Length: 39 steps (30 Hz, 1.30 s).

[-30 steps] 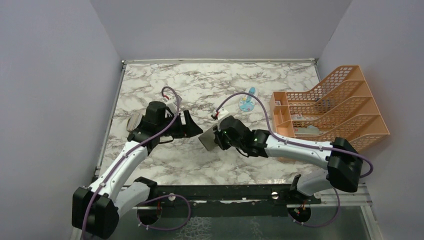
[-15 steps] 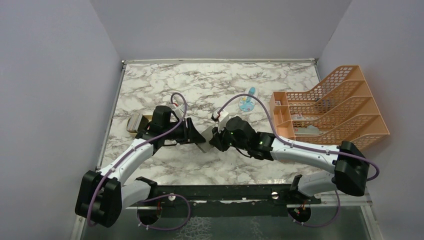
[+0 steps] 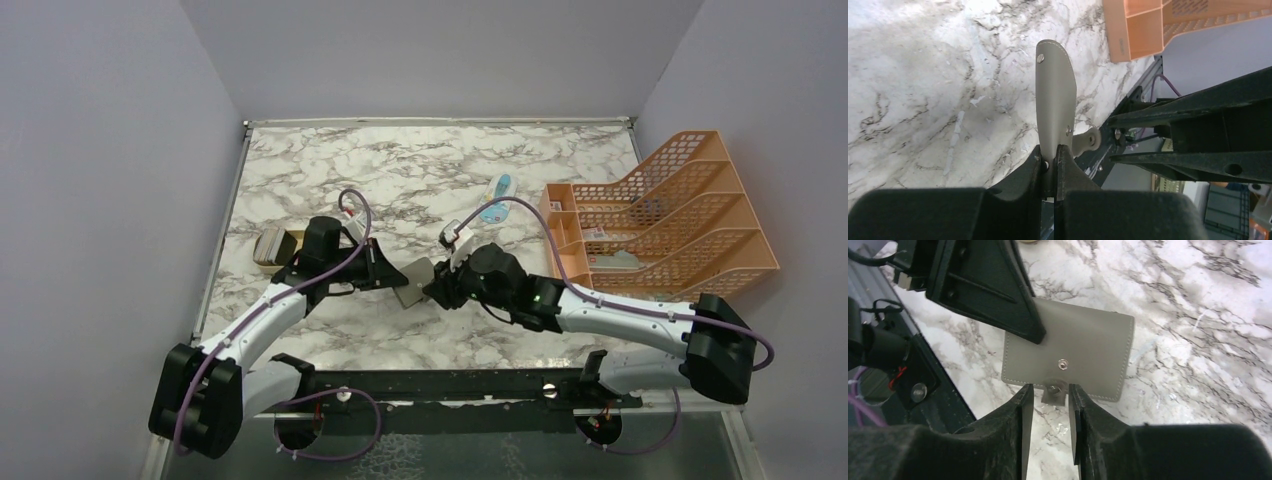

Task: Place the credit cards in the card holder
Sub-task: Open the card holder at the center of the board.

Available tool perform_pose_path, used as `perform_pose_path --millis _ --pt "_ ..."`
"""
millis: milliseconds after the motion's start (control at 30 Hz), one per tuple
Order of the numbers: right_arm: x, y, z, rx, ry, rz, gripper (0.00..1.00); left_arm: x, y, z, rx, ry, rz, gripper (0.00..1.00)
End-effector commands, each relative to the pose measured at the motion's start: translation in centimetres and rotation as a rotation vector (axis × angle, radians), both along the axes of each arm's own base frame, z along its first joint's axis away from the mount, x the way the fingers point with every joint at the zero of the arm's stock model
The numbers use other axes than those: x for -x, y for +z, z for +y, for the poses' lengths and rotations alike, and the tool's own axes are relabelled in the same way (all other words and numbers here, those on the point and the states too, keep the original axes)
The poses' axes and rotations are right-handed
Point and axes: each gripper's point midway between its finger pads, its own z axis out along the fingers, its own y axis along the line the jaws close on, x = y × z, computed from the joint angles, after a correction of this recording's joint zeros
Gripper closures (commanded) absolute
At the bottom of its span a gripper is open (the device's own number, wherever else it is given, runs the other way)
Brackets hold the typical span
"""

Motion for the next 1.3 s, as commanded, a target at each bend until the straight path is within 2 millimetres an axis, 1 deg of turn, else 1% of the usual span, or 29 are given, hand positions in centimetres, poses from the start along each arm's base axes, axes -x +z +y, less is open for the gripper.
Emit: perform_pose_path --millis 0,67,100,167,267,367,467,533,633,700,800,867,1000,1100,1167,1267 --pt "-1.6 -0.3 -1.7 -0.035 -0.259 0.116 0.60 -1.4 -0.6 0.5 -0.036 0.070 -0.047 1.00" --pt "-1.7 -1.0 -2.8 -0.027 -0.425 0.257 0.49 -2.1 -0.6 0.8 -0.055 0.097 -0.069 1.00" --pt "-1.5 -1.3 -3.2 -0.028 -0.483 0.318 0.46 -2.4 -0.5 1.0 -0.062 0.110 -0.081 1.00" --pt "-1.0 -0.8 -2.5 -0.064 -0.514 0.406 0.43 -2.8 -0.3 1.0 -0.064 0.121 -0.105 1.00" --pt "-0.7 0.1 -1.4 -0.136 -0.553 0.507 0.42 -3.0 0.4 1.0 -0.040 0.133 -0.137 1.00" --pt "-0.7 0.6 -0.5 -0.221 -0.644 0.633 0.43 -2.9 1.3 0.9 -0.011 0.145 -0.165 1.00" --pt "-0.5 1.5 1.2 -0.279 -0.607 0.683 0.43 -2.7 2.1 1.0 0.018 0.157 -0.202 1.00" --pt "-0.7 1.0 1.3 -0.285 -0.650 0.715 0.44 -2.4 2.7 0.9 0.050 0.159 -0.214 1.00" --pt "-1.6 0.3 0.8 -0.276 -0.744 0.720 0.44 -2.0 3.3 0.8 0.083 0.156 -0.231 1.00" --pt "-2.1 0.5 1.1 -0.279 -0.741 0.693 0.44 -1.9 3.2 0.8 0.085 0.161 -0.227 1.00" --pt "-2.4 0.1 1.3 -0.251 -0.748 0.680 0.46 -1.6 3.4 0.6 0.102 0.143 -0.224 1.00" --pt "-2.6 -0.6 1.0 -0.221 -0.772 0.671 0.48 -1.5 3.5 0.5 0.114 0.139 -0.223 1.00" --pt "-3.3 -2.7 -0.1 -0.165 -0.832 0.620 0.52 -1.4 3.6 0.6 0.118 0.141 -0.228 1.00" --pt "-3.5 -3.8 -1.0 -0.124 -0.855 0.585 0.61 -1.5 3.7 0.6 0.120 0.145 -0.230 1.00" --pt "-3.6 -4.5 -1.6 -0.102 -0.873 0.567 0.69 -1.4 3.7 0.6 0.121 0.146 -0.228 1.00" --pt "-3.5 -5.4 -2.5 -0.074 -0.894 0.552 0.77 -1.6 3.2 0.8 0.103 0.167 -0.209 1.00"
